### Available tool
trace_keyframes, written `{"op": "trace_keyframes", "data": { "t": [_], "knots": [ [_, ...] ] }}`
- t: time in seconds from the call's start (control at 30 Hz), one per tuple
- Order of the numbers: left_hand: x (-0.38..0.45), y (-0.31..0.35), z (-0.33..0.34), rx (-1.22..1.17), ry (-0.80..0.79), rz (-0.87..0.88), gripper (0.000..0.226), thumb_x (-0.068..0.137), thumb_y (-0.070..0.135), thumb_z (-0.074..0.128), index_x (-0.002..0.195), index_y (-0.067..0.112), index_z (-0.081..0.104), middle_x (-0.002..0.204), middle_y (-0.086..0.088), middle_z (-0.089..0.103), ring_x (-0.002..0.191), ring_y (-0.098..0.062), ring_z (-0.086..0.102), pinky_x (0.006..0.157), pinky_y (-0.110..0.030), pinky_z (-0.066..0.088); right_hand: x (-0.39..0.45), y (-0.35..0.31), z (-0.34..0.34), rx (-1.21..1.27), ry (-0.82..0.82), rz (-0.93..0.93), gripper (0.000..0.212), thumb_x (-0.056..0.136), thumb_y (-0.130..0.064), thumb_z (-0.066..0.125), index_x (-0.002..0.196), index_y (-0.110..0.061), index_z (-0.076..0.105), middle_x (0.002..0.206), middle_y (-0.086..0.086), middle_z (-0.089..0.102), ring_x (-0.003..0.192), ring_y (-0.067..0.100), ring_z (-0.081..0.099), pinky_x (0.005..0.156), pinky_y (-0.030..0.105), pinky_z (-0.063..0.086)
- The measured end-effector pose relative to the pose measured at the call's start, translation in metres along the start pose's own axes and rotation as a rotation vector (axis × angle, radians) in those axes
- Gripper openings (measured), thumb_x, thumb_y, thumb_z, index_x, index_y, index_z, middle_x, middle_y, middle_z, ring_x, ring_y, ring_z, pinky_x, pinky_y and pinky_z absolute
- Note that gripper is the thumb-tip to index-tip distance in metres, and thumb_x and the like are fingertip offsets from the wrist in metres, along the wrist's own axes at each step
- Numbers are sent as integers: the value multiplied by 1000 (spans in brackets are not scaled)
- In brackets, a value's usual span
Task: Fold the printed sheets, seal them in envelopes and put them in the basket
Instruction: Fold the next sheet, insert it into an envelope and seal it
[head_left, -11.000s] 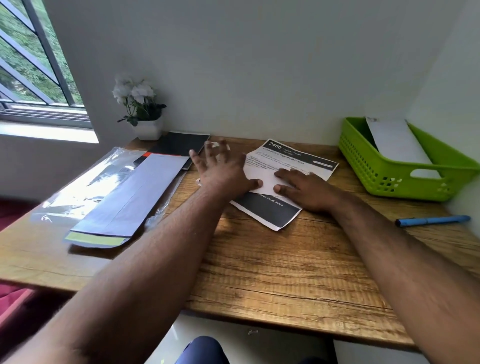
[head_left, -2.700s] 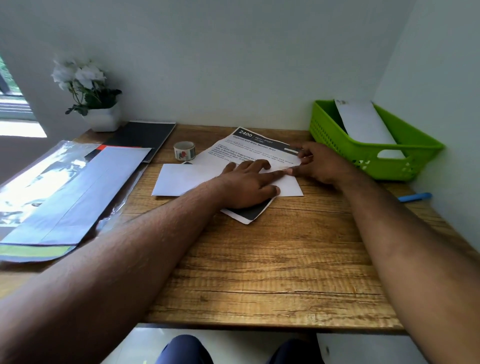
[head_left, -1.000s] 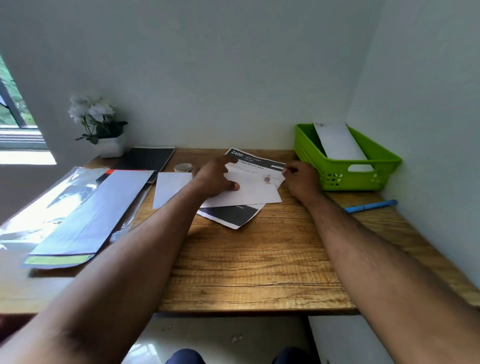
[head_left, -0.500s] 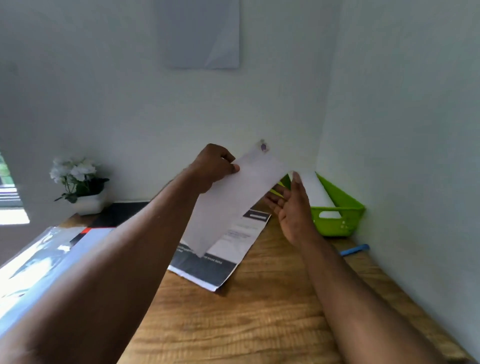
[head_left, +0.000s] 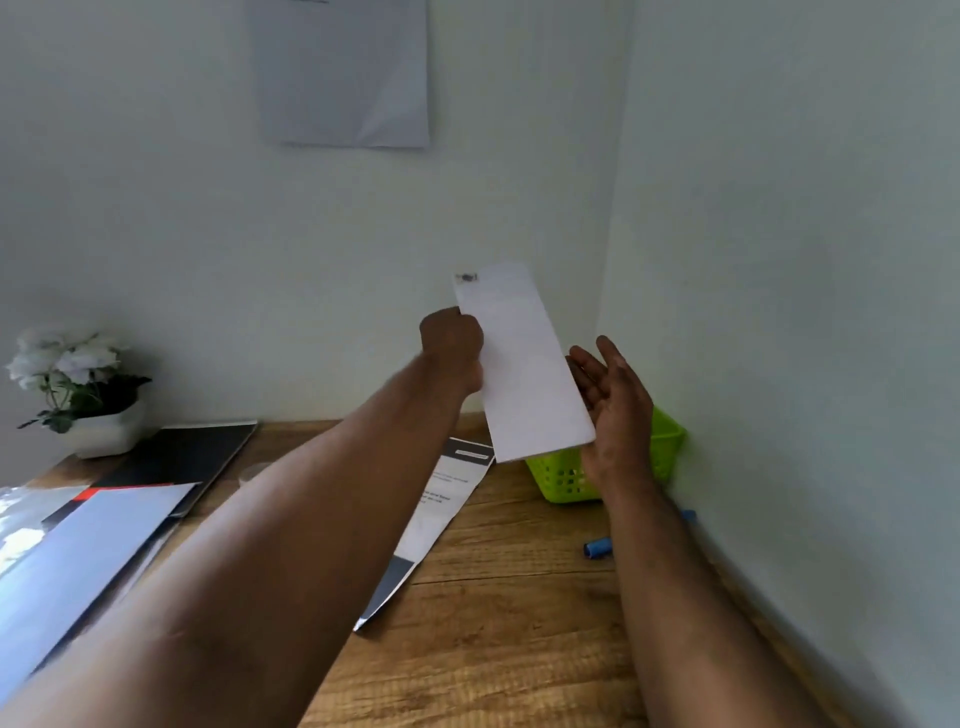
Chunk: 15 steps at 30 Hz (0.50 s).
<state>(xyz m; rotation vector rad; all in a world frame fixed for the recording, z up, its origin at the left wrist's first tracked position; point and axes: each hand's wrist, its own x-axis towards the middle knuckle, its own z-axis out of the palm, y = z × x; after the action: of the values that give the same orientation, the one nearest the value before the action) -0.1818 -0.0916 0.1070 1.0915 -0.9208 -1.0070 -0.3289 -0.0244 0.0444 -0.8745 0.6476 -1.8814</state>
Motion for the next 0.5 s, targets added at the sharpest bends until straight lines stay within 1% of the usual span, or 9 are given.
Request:
{"op": "trace_keyframes", "data": {
  "t": [0.03,0.1,0.13,0.17,0.23,0.3,0.33,0.4,0.5],
  "knots": [
    [-1,-2,3,-9,47,-27,28,95,14,46,121,18,55,126,-10,55,112,-26,58,78,-26,51,1,-1,-2,29,24,-14,37,101,-28,37,131,-13,53,119,12,65,112,24,63,101,44,47],
    [-12,-11,12,462,137,97,36,94,17,48,129,12,53,135,-7,51,128,-23,49,101,-27,43,4,-6,-6,51,71,-62,40,102,-30,35,129,-8,55,118,13,66,112,23,63,102,41,46],
    [-14,-8,18,455,159,60,37,95,16,44,131,9,51,138,-8,50,128,-22,48,106,-27,39,6,-9,-8,43,101,-101,41,102,-29,35,127,-5,55,118,13,65,111,22,63,102,39,47],
    [-14,-7,21,229,166,-57,38,97,14,40,133,7,49,140,-9,49,126,-22,49,107,-27,38,9,-11,-11,25,132,-140,41,102,-28,35,126,-2,56,118,15,65,110,22,64,101,37,48],
    [3,-4,33,61,129,-110,39,100,12,36,136,6,46,134,-11,52,120,-23,52,89,-26,48,14,-15,-16,-71,188,-205,38,101,-23,38,121,1,60,116,16,66,108,21,64,99,34,49],
    [8,-5,43,-153,124,-115,26,99,8,37,115,11,58,95,-4,56,92,-24,57,59,-22,41,16,-12,-21,-391,225,-311,31,98,-19,47,114,1,65,112,15,68,105,19,64,95,21,48],
    [7,-5,46,-299,109,-161,26,99,5,35,96,13,60,81,-1,49,76,-20,54,55,-21,38,17,-8,-25,-627,207,-397,28,96,-16,51,111,0,67,110,14,69,103,20,64,90,16,47],
    [10,-10,55,-466,139,-168,30,98,1,35,89,5,63,83,-3,55,73,-20,55,65,-24,45,18,4,-31,-1084,82,-572,22,92,-12,56,103,1,70,107,16,70,99,27,64,84,24,47],
    [14,-20,70,-416,142,-85,35,94,-3,42,123,0,60,115,-5,64,99,-25,64,90,-38,53,18,12,-33,-1478,-8,-536,24,90,-13,54,106,-4,69,118,11,65,104,29,61,86,34,48]
  ]
}}
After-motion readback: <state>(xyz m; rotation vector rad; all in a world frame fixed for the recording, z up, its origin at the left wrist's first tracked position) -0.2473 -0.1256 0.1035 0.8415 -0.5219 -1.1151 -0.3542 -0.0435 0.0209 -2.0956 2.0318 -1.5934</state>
